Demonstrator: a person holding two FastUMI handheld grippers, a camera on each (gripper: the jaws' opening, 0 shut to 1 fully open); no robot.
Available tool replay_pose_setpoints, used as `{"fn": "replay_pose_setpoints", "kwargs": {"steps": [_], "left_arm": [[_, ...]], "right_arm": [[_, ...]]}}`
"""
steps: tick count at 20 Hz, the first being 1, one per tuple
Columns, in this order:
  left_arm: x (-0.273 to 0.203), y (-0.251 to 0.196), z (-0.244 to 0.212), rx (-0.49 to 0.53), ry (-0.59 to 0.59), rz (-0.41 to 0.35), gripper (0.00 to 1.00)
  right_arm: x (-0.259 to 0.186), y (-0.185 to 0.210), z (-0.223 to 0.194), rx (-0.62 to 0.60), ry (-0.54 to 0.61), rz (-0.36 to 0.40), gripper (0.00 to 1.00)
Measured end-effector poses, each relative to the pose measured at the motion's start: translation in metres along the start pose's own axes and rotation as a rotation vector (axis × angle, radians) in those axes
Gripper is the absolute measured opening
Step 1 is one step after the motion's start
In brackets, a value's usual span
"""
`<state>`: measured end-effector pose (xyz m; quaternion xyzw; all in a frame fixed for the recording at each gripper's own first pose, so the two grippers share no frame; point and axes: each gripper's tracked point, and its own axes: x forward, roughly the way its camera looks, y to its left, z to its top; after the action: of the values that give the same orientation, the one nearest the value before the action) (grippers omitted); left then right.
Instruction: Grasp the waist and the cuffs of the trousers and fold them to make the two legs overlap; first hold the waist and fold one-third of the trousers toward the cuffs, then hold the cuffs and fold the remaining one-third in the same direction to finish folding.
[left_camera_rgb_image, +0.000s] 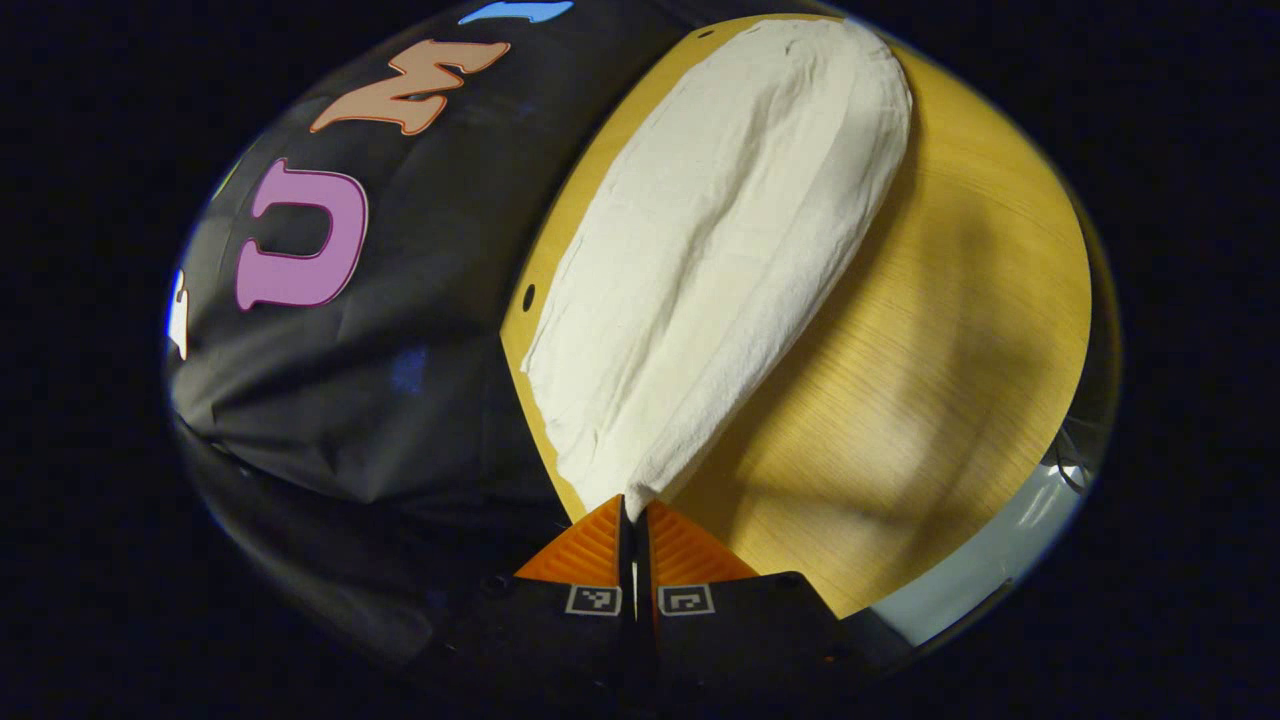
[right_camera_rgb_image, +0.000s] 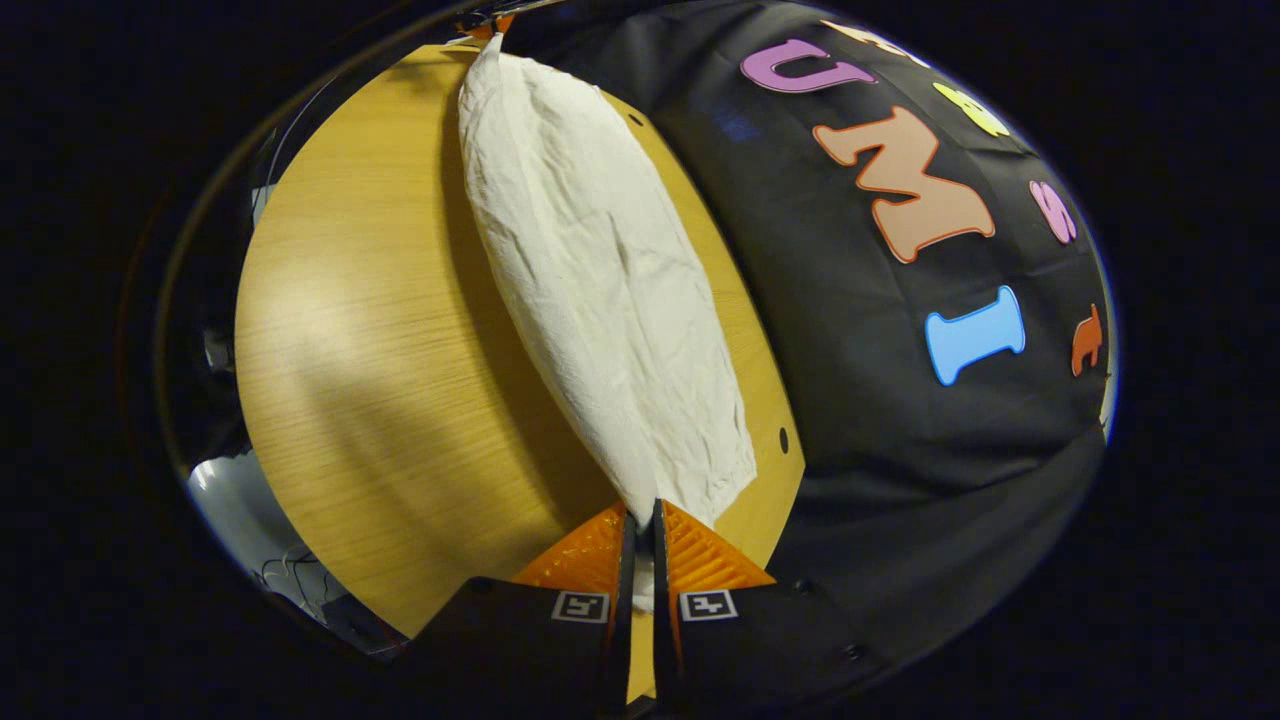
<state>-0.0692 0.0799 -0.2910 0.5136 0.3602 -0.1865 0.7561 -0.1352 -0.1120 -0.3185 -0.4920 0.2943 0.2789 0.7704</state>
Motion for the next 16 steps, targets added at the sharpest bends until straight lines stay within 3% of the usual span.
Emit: {"fn": "replay_pose_setpoints", "kwargs": {"steps": [4,8,14,16], "left_arm": [[0.003,0.042,0.028,-0.062,-0.026,0.077,0.0],[-0.009,0.054,0.047,-0.098,-0.045,0.114,0.0],[0.03,0.106,0.076,-0.177,-0.089,0.142,0.0],[0.041,0.125,0.085,-0.214,-0.102,0.15,0.0]], "right_arm": [[0.008,-0.036,0.014,0.03,-0.026,-0.062,0.11],[0.018,-0.064,0.025,0.095,-0.018,-0.115,0.12],[0.044,-0.113,0.049,0.181,0.024,-0.216,0.08],[0.053,-0.127,0.058,0.209,0.03,-0.245,0.11]]}}
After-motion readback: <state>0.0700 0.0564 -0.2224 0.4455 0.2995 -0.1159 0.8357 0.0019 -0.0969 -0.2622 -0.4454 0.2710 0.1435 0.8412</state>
